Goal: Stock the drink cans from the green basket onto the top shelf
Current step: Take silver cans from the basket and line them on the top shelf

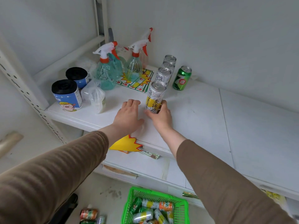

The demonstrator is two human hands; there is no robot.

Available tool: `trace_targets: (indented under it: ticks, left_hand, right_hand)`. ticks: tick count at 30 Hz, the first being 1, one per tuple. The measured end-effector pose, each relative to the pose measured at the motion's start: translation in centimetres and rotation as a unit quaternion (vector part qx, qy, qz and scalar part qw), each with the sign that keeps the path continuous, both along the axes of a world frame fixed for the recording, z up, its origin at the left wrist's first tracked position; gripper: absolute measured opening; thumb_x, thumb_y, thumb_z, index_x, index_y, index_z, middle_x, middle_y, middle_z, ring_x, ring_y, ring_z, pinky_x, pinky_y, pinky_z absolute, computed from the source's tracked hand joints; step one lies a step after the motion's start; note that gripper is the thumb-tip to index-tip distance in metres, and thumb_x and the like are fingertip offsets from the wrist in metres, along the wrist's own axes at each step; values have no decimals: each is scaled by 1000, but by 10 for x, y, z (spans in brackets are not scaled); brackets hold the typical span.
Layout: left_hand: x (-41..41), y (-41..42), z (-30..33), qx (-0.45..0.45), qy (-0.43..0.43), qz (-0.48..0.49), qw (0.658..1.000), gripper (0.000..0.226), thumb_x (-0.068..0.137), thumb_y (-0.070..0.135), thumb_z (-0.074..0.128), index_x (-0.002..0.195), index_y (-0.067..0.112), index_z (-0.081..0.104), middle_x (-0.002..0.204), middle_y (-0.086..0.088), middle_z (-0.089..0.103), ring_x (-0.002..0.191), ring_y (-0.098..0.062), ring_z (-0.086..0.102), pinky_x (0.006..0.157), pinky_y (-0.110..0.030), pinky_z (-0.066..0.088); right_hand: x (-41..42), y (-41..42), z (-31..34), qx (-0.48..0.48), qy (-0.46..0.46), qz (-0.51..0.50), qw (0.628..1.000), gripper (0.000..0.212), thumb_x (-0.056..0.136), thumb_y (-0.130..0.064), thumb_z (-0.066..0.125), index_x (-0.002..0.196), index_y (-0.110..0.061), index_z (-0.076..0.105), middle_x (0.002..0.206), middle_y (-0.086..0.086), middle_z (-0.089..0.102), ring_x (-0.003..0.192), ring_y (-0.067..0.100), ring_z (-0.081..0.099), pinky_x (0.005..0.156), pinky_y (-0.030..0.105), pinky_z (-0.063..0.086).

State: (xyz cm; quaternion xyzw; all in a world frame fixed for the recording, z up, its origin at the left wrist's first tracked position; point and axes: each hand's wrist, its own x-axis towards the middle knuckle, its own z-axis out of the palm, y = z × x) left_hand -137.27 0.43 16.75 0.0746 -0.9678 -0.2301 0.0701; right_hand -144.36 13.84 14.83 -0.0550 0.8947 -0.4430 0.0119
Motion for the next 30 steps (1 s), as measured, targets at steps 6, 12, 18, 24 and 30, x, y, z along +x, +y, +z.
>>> trace_targets:
  ticks: [6,12,18,24,30]
  left_hand:
    - [-16,1,0,-7,-6,-9,1000,76,82,34,69,146,14,32,144,-10,37,133,-30,32,109,-40,35]
    - [-24,1,1,-18,-16,-2,1000,79,83,35,69,148,15,29,147,-9,34,136,-29,31,110,-39,34]
    - [-19,2,2,-18,-13,4,1000,83,83,36,69,150,13,25,148,-11,32,136,-31,31,111,-42,34]
    - [17,20,-4,-7,26,25,999,83,79,36,71,149,14,30,149,-10,31,134,-32,33,108,-44,35]
    - [90,67,-16,-34,139,44,989,76,75,35,67,142,12,40,149,-15,35,135,-36,34,107,-46,33]
  right_hand:
    - [-21,-6,0,26,25,-40,999,61,71,-51,83,113,-20,51,111,4,68,104,31,63,91,47,51]
    - [-35,-10,4,34,22,-49,998,69,66,-54,85,114,-20,51,112,3,67,103,29,64,91,45,52]
    - [-30,-5,8,32,23,-55,998,82,69,-49,87,131,-15,46,130,8,57,116,32,60,97,46,50]
    - [19,32,8,82,77,-41,993,83,79,-50,79,145,-16,43,146,6,48,132,30,42,101,42,36]
    - [96,86,4,118,253,71,958,64,82,-43,72,139,-20,52,147,0,49,130,27,43,104,42,36]
